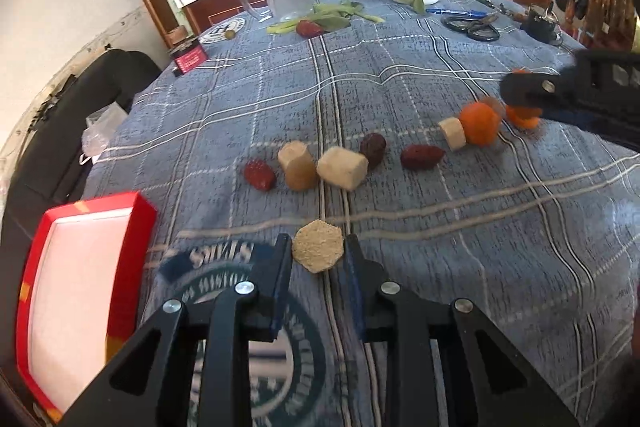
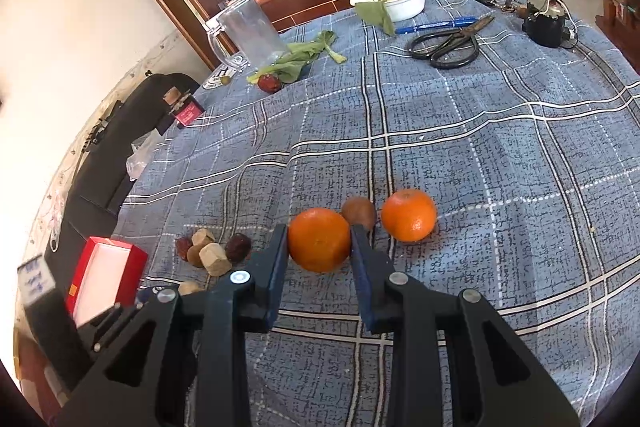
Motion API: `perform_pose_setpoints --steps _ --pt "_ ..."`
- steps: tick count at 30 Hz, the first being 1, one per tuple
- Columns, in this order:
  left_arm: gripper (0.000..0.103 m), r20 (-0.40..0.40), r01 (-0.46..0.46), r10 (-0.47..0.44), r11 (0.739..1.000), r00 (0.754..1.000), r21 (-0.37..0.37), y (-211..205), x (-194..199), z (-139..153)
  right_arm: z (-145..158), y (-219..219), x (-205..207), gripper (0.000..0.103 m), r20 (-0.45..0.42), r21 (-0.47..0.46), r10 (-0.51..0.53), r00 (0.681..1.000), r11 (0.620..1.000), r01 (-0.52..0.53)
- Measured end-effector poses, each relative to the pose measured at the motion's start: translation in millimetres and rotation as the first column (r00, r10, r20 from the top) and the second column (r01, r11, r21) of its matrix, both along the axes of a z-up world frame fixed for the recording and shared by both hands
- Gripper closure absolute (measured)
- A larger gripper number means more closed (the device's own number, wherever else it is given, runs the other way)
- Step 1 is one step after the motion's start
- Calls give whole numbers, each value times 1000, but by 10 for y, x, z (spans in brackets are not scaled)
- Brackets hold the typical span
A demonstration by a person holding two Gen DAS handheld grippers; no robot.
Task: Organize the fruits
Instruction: 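Close the left gripper on the round beige cake and lift it, then carry the orange in the right gripper and the cake in the left gripper over the red tray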
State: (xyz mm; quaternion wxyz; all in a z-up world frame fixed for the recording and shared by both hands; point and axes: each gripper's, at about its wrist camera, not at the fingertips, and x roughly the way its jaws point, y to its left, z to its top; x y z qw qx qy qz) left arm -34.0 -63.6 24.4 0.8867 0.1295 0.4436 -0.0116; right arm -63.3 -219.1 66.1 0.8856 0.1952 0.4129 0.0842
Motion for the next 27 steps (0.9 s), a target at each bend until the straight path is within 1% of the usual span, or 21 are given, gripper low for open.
perform_pose_setpoints --steps 6,11,13,18,21,23,25,27 --pt "78 -20 -104 104 994 994 20 -25 -113 118 75 92 -54 71 31 0 21 999 1000 -21" --pt "78 6 -163 163 984 987 67 -113 -119 206 116 214 -106 70 63 -9 52 997 999 -52" --pt "78 5 -182 182 981 983 66 -119 -108 207 130 252 -124 70 77 -2 65 995 998 -65" --pt "78 16 -223 222 973 975 60 -60 -81 211 126 381 -138 70 77 9 112 991 994 -113" --pt "78 6 -236 236 971 972 49 17 -42 211 110 420 -133 70 72 18 122 990 992 -124" --pt "78 13 -235 235 971 972 42 71 -29 242 105 454 -126 70 80 1 120 990 993 -120" --pt "78 33 -242 242 970 970 18 161 -53 297 93 478 -118 70 78 -17 115 990 993 -114" --pt "78 47 -245 247 969 968 -31 274 -113 373 69 500 -95 70 73 -5 120 990 993 -120"
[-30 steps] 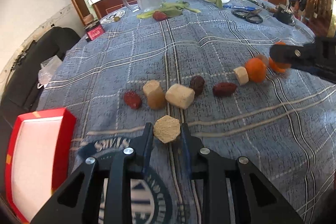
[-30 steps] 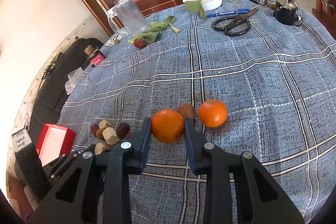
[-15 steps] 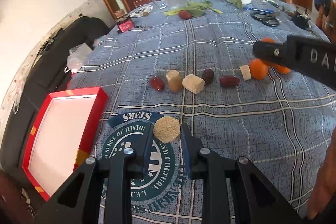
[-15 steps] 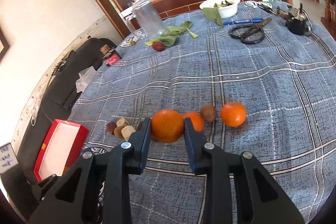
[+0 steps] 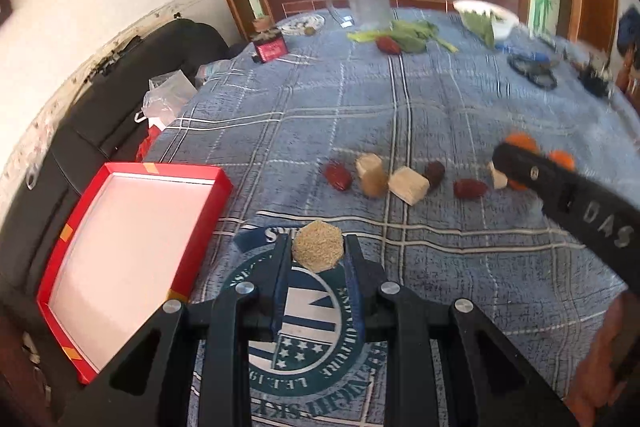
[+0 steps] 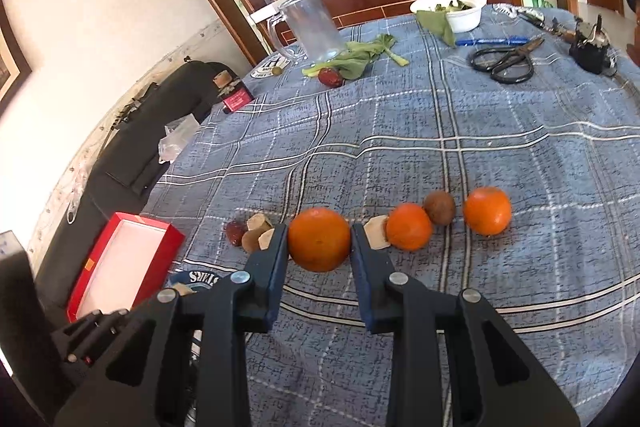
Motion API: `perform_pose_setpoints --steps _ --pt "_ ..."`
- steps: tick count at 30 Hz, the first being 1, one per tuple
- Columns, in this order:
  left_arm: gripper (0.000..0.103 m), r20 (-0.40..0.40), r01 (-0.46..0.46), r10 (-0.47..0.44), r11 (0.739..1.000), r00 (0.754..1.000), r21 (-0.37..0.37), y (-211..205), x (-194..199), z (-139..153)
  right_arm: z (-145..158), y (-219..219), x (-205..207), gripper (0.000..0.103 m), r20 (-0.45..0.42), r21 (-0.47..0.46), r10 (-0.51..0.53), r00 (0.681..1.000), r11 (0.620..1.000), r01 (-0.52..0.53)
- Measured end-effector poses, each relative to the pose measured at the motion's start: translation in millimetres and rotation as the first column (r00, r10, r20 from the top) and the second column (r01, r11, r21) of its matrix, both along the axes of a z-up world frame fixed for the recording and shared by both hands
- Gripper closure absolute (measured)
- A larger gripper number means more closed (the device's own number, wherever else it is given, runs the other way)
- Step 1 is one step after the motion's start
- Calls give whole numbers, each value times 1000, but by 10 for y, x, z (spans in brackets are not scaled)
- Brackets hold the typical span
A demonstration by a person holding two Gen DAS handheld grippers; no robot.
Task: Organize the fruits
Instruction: 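Carry the orange in the right gripper and the cake in the left gripper over the red tray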
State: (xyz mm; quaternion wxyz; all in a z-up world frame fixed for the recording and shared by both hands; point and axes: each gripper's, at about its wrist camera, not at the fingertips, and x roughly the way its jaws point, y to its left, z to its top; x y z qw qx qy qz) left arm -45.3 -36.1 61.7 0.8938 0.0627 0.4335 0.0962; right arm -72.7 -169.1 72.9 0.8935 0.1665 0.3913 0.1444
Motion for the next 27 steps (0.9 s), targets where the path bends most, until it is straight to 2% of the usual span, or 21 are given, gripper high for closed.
perform_pose_setpoints --steps 4,7,13,17,20,22,24,27 --pt "78 54 11 -9 999 999 -47 142 -70 169 -7 4 -29 70 24 -7 -7 1000 1000 7" --pt "78 127 32 -25 998 992 -50 249 -213 372 35 -27 -85 70 73 -35 -25 997 999 28" --pt "78 282 87 -60 993 957 -83 657 -810 815 113 -225 -199 71 158 -96 -114 981 987 130" --pt "78 369 36 -10 997 929 -65 1156 -1170 982 121 -319 -261 71 184 -111 -196 963 970 218" --pt "78 398 -25 49 998 916 -63 1513 -1307 1006 181 -251 -340 71 196 -128 -222 955 960 249" --pt "78 403 -76 95 995 911 -61 1780 -1349 973 273 -94 -419 71 210 -142 -201 957 962 233" --pt "78 396 -140 147 989 906 -47 2043 -1346 884 395 147 -508 71 215 -123 -146 966 977 175" --pt "78 358 -209 213 977 909 -52 2372 -1261 715 559 684 -590 70 221 -112 3 975 993 22"
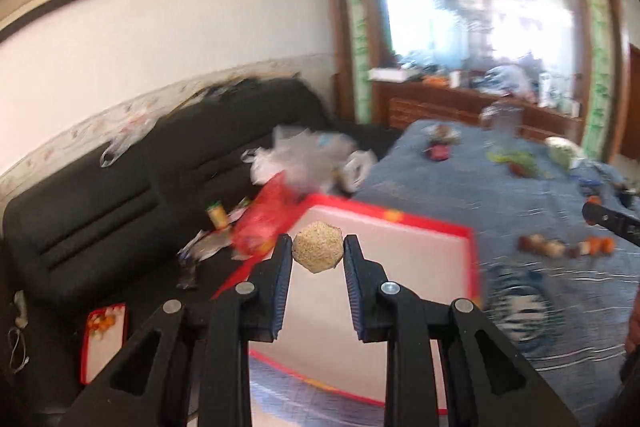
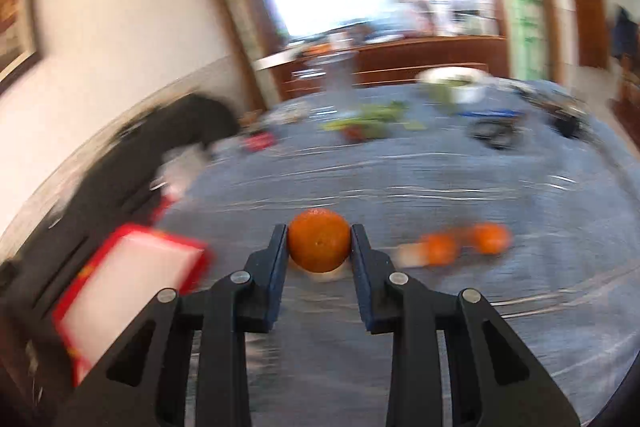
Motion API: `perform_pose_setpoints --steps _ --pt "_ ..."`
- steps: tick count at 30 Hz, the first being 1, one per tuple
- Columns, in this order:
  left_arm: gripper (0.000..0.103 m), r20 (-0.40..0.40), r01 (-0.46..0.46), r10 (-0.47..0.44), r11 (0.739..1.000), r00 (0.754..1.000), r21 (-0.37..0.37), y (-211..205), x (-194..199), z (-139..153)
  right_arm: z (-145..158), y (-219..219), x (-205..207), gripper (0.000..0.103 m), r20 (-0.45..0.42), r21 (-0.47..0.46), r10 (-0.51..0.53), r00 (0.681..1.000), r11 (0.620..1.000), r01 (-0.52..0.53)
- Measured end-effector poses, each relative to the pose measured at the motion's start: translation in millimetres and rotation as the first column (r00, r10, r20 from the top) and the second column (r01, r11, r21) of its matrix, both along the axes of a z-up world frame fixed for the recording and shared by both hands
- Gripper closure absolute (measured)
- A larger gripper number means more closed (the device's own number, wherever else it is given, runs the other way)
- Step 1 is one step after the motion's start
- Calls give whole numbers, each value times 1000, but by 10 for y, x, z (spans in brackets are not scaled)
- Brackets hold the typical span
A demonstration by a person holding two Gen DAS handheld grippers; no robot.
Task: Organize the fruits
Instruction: 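Carry the orange in the right gripper and the cake in the left gripper over the red tray, then open both grippers to drop the orange and the cake into the tray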
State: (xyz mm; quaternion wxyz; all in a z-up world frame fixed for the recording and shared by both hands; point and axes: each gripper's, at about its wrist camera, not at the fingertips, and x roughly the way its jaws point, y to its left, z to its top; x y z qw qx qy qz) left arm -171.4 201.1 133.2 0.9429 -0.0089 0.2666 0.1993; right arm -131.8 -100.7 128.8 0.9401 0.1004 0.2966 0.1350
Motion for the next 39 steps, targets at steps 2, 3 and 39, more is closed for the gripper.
perform_pose_setpoints --steps 2,3,39 --pt "78 -30 -16 15 999 999 -33 144 97 -140 47 464 -12 70 -17 4 131 991 991 -131" --pt "78 -44 -14 13 999 999 -36 174 121 -183 46 677 -1 70 -31 3 183 983 983 -183" --pt "38 -242 -62 50 997 969 -41 110 316 -662 -660 1993 298 48 -280 82 436 855 899 -431"
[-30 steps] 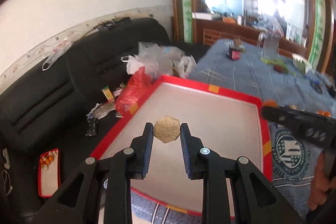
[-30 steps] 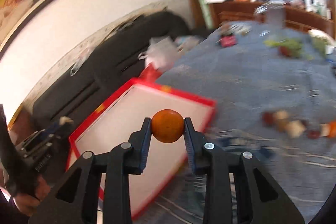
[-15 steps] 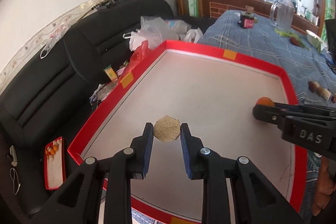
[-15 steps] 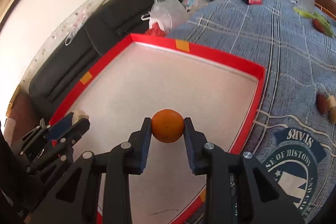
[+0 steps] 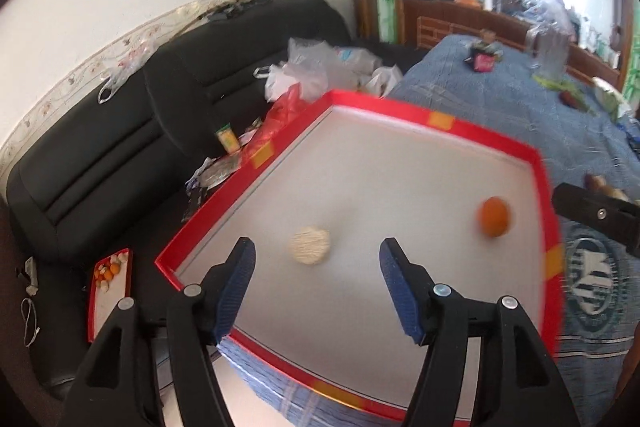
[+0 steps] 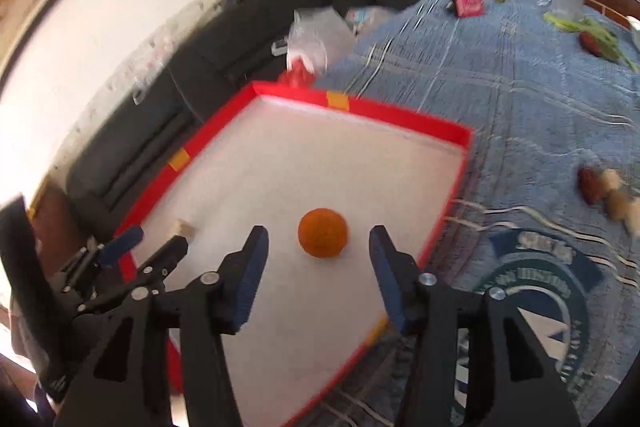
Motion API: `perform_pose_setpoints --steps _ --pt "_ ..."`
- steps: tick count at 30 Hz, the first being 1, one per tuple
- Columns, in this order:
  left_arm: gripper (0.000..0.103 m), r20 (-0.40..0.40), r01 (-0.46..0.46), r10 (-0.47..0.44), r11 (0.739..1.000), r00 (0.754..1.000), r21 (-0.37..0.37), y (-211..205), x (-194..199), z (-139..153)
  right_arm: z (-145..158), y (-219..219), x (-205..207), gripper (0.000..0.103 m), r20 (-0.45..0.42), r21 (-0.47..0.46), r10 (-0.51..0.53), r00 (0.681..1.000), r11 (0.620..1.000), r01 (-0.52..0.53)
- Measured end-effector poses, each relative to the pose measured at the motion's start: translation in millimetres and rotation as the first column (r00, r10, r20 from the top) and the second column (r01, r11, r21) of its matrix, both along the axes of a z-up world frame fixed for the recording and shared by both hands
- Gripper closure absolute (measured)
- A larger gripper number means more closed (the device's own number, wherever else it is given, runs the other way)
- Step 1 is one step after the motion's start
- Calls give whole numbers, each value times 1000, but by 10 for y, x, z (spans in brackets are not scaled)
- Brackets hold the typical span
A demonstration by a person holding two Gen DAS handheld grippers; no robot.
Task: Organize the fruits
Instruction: 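Open both grippers to drop the orange and the cake into the tray, then grasp a second orange with the right gripper while the left tool returns to the fruits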
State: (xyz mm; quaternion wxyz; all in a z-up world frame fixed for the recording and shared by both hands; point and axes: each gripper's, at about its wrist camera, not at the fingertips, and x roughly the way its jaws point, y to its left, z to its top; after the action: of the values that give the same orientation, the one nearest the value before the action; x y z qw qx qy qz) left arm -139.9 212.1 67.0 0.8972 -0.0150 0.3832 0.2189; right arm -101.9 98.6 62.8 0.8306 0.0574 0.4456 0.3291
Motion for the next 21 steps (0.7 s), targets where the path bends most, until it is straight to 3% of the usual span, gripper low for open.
perform_pose_setpoints --steps 5,9,12,16,21 --pt "33 43 106 -107 994 993 30 -480 12 156 227 -677 -128 47 43 66 -92 995 994 89" --pt "33 47 227 -228 974 973 24 -968 112 216 302 -1344 -224 47 71 74 -208 976 976 203" --pt "33 46 322 -322 947 946 10 -1359 262 227 293 -1893 -272 47 66 71 -304 950 952 299" --pt "33 33 391 -390 920 920 -8 -1730 509 182 227 -2733 -302 47 40 55 -446 894 895 444" --pt "33 8 418 -418 906 908 -62 -1946 831 61 175 -3356 -180 48 25 22 -542 840 840 542"
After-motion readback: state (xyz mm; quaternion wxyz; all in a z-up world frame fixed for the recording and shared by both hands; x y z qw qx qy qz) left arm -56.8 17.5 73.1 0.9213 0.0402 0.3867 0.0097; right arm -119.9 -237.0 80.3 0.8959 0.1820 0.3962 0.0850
